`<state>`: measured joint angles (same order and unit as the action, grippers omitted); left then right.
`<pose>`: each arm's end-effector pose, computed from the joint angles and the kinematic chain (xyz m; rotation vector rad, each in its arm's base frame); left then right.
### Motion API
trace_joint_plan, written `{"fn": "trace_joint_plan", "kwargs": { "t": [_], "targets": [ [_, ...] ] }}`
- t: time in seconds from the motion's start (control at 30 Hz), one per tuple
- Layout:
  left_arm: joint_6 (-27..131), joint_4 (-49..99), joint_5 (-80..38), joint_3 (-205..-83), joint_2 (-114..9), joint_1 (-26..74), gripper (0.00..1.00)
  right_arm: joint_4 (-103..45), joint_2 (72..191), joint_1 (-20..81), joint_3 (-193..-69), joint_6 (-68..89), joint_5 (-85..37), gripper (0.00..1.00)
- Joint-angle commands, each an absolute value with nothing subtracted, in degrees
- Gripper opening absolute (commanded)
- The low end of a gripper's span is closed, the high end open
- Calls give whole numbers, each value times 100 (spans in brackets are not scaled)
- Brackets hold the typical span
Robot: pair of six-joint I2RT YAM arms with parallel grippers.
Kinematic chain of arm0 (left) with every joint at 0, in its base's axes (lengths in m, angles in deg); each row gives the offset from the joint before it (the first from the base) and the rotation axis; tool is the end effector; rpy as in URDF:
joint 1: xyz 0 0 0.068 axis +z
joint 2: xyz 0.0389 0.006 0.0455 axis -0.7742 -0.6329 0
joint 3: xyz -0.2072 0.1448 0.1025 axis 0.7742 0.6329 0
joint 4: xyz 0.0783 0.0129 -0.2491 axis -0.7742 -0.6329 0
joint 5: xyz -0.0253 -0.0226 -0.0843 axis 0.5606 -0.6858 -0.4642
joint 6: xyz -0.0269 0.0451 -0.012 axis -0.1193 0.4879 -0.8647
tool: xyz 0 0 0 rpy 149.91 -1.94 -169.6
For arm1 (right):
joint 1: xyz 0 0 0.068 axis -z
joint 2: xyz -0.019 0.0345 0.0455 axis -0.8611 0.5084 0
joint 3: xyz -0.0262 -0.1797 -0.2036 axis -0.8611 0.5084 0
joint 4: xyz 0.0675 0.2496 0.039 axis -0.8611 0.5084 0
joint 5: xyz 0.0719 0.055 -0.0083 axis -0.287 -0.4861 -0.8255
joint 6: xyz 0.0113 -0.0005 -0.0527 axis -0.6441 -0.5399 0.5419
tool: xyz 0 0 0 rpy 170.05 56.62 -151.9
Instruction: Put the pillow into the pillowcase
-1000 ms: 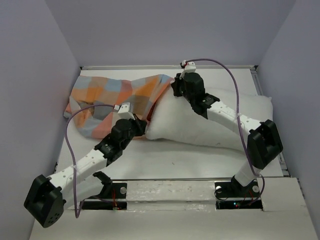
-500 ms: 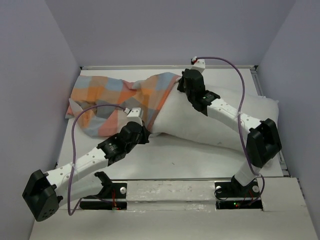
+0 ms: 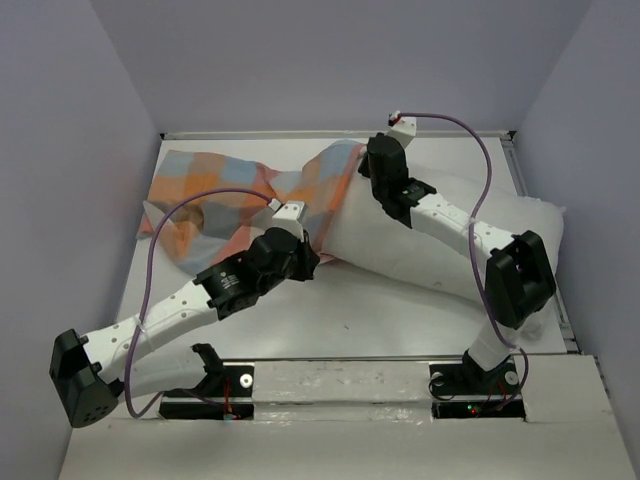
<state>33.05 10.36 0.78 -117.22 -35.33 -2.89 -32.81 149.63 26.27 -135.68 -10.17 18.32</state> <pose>0.1437 -0.1812 0.2952 0.2627 2.0565 -0.6983 0.3567 0.2089 0.3243 0.3273 1.7672 0.2017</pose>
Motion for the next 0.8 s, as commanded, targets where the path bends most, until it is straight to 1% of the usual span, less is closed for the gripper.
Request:
{"fn": "trace_joint_plan", "kwargs": {
  "t": [0.0,0.1,0.17,0.2,0.23,0.27,0.3,0.33,0.37,0.4,0.47,0.5,0.57,0.6,0.7,0.73,0.77],
  "targets": [
    [3391,1033,-1036,-12472,-3402,-376,0,-4893,14925,2324,-13566,-972,2410,0],
    [3286,1815,-1530,-12455,-3805,-384,0,-4787,14732,2244,-13092,-1613,1785,0],
    [3198,2115,-1619,-12298,-4182,-410,0,-4752,14407,2244,-12785,-1973,1266,0],
    [3163,2238,-1654,-12175,-4280,-419,5,-4752,14293,2244,-12644,-1975,1099,0],
    [3119,2448,-1776,-12052,-4351,-420,27,-4734,14196,2244,-12451,-1957,837,0],
    [3014,2702,-1821,-11859,-4447,-428,39,-4647,13995,2244,-12371,-1879,712,0],
    [2978,2818,-1865,-11770,-4457,-428,60,-4524,13923,2244,-12283,-1835,511,0],
    [2969,2871,-1883,-11735,-4431,-428,66,-4384,13836,2244,-12230,-1826,396,0],
    [3012,2854,-1848,-11743,-4291,-437,72,-4174,13687,2244,-12169,-1773,281,7],
    [3039,2828,-1734,-11769,-4168,-428,79,-4067,13616,2244,-12098,-1747,63,12],
    [3135,2600,-1602,-11996,-3818,-428,84,-3891,13466,2244,-11896,-1668,-246,26],
    [3319,2451,-1454,-12146,-3720,-420,86,-3655,13370,2244,-11843,-1598,-456,37],
    [3513,1950,-1312,-12636,-3561,-420,87,-3260,13264,2244,-11685,-1484,-528,53],
    [3688,1705,-955,-12787,-3517,-420,86,-3144,13150,2296,-11641,-1439,-537,65],
    [3864,1606,-565,-13201,-3429,-411,85,-2749,12956,2498,-11491,-1281,-598,77],
    [3900,1606,-347,-13280,-3481,-367,81,-2669,12860,2499,-11483,-1237,-668,80],
    [3935,1597,-188,-13412,-3542,-341,80,-2434,12816,2560,-11526,-1141,-669,82]
  ]
}}
